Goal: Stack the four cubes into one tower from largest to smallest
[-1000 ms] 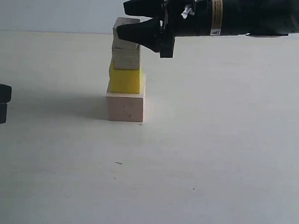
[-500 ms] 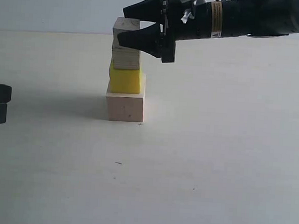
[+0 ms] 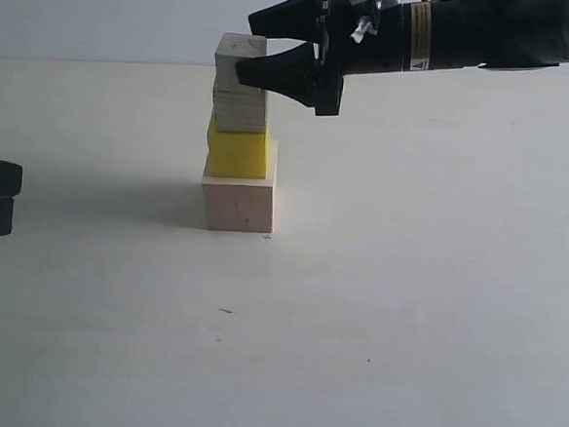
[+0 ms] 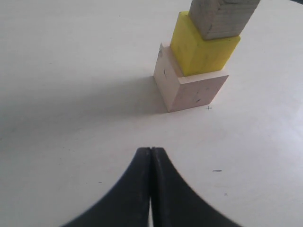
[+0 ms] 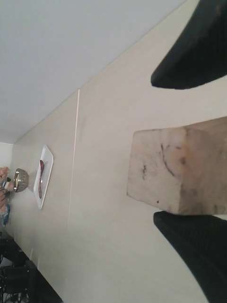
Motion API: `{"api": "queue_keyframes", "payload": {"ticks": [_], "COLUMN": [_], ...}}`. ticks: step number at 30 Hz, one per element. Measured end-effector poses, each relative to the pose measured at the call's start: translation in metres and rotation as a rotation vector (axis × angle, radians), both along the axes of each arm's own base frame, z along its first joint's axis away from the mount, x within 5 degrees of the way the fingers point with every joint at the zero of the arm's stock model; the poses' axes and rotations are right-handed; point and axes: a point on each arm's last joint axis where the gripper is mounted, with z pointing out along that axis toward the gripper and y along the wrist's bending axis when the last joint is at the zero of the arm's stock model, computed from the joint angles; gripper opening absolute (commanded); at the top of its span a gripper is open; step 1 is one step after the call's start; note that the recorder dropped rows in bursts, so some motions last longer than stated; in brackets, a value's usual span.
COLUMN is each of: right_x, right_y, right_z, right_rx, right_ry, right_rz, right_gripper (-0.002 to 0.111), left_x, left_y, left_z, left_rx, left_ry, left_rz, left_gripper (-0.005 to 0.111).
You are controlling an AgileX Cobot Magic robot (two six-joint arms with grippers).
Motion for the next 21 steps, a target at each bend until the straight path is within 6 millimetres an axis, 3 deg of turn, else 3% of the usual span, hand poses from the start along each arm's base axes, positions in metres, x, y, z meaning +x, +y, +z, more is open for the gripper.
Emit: {"api": "queue_keyframes", "payload": {"ticks": [15, 21], "right_x": [-0.003, -0.007], "right_y": [0.000, -0.005], "right_z": [0.003, 0.025], "right_rx": [0.026, 0.047], "right_ry": [0.006, -0.003], "right_rz": [0.037, 0.022], "right_gripper": [0.068, 0.068], "left_x": [0.000, 0.000], "left_y": [0.000, 0.000], "left_z": [0.000, 0.000], "left_rx": [-0.001, -0.001], "left_ry": [0.001, 0.001], "left_rz": [0.001, 0.001], "left_gripper": [0.000, 0.000]}}
